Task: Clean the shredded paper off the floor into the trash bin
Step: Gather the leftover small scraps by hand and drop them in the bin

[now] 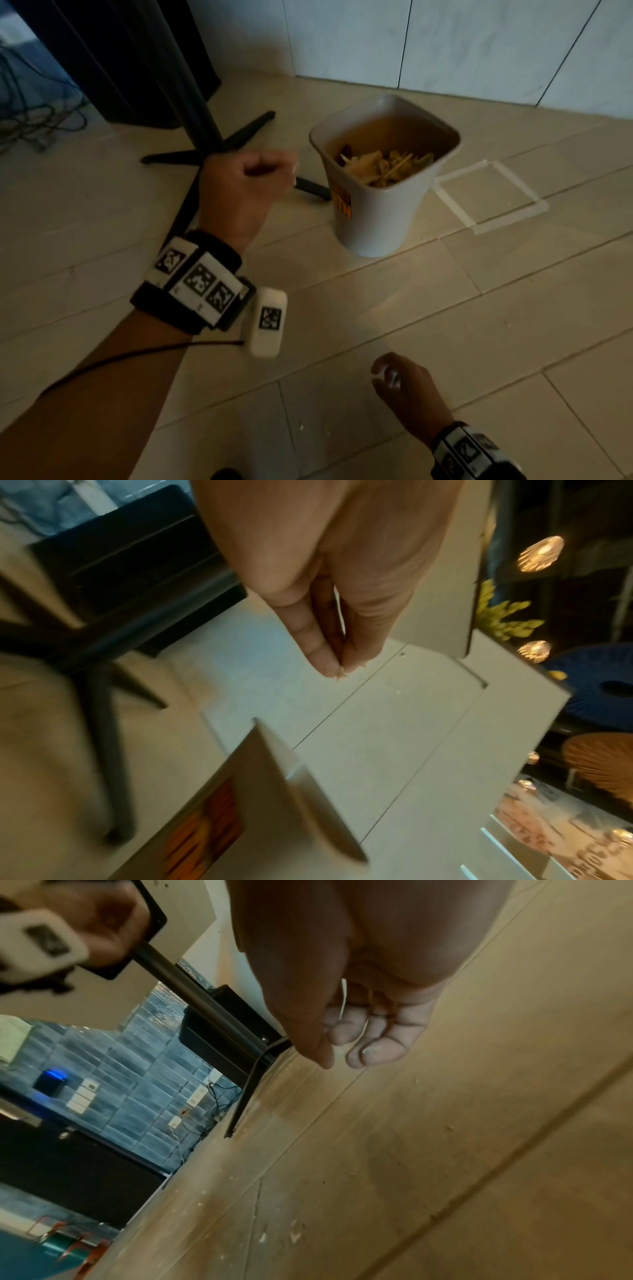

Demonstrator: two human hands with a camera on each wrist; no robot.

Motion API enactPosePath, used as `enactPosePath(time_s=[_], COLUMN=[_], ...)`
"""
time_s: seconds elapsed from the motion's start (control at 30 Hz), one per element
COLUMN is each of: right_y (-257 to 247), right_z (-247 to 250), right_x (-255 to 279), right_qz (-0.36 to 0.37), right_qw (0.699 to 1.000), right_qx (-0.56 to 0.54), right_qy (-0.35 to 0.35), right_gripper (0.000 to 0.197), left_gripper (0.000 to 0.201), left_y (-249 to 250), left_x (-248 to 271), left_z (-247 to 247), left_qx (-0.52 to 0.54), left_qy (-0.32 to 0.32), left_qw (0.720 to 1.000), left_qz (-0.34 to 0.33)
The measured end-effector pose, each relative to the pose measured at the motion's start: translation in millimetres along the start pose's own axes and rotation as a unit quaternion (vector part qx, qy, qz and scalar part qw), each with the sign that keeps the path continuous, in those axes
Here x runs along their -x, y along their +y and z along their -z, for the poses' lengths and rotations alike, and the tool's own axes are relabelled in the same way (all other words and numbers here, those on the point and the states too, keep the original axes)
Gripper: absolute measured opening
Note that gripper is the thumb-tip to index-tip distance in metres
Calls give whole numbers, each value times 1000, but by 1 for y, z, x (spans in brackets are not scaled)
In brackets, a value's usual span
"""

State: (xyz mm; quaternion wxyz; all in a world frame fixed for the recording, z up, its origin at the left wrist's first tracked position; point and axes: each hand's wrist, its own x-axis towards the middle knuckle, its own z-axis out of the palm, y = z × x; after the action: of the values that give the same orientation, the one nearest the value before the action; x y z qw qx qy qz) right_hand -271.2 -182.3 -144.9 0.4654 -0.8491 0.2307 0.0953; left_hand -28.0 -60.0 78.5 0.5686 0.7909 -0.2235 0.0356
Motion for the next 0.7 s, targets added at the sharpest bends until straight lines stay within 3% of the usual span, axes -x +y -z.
enactPosePath(time_s=[0.27, 0.3, 0.37, 0.47, 0.53, 0.7], right_y=[-10, -10, -10, -8, -6, -2], right_z=[2, 4, 7, 14, 19, 33], right_x=[-14, -15, -17, -21, -26, -37], right_qz=[24, 24, 26, 27, 27, 35], right_qw=[1000, 999, 999, 999, 999, 999], right_qx=[-13, -16, -22, -28, -26, -20], right_qy=[-10, -17, -22, -26, -27, 10], right_gripper=[33, 32, 30, 34, 39, 39], left_gripper=[10, 11, 16, 28, 27, 21], left_y=[45, 41, 29, 13, 8, -5], left_x=[-68, -71, -77, -75, -73, -69], left_z=[-72, -84, -103, -116, -114, -105], left_qx=[-21, -44, -158, -360, -362, -322], left_qy=[77, 61, -60, -263, -291, -230], left_qw=[979, 976, 967, 889, 883, 915], left_qz=[-189, -204, -190, -102, -72, -80])
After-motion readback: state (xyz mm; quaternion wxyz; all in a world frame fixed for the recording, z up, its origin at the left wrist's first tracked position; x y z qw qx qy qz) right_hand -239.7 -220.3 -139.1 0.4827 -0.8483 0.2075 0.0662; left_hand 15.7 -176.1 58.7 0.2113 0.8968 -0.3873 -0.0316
